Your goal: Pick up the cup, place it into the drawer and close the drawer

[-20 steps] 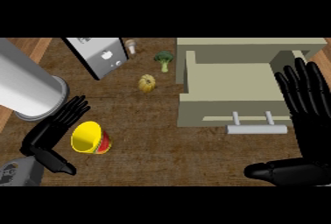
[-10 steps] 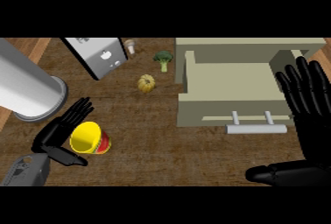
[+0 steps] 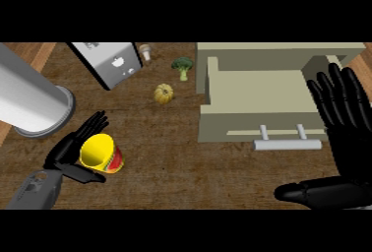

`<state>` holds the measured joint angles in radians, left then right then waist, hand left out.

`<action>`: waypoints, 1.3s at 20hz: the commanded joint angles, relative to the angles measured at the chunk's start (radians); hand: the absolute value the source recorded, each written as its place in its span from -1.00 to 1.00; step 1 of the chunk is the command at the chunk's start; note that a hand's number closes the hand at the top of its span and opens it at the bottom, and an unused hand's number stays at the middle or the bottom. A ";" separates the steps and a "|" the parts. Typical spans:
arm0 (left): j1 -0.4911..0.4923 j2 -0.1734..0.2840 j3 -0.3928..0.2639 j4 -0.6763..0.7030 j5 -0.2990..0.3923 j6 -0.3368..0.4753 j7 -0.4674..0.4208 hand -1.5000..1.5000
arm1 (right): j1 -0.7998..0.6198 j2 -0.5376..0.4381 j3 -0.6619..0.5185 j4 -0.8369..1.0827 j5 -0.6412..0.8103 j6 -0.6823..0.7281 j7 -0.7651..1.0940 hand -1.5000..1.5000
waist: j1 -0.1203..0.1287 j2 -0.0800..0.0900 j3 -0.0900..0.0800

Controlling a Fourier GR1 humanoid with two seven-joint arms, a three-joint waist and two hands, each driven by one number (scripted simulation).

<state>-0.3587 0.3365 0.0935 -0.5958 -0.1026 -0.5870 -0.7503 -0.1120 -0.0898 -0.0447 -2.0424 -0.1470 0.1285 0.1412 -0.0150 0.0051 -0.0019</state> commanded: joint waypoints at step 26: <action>-0.069 -0.040 -0.092 0.208 0.085 -0.270 -0.188 -1.00 | 0.025 0.000 0.007 -0.074 -0.028 0.003 0.049 -1.00 | -0.017 0.003 -0.003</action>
<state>-0.4340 0.3017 0.0035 -0.4182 -0.0430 -0.6302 -0.8133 -0.0978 -0.0820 -0.0305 -2.0850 -0.1570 0.1269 0.1702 -0.0213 0.0071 -0.0031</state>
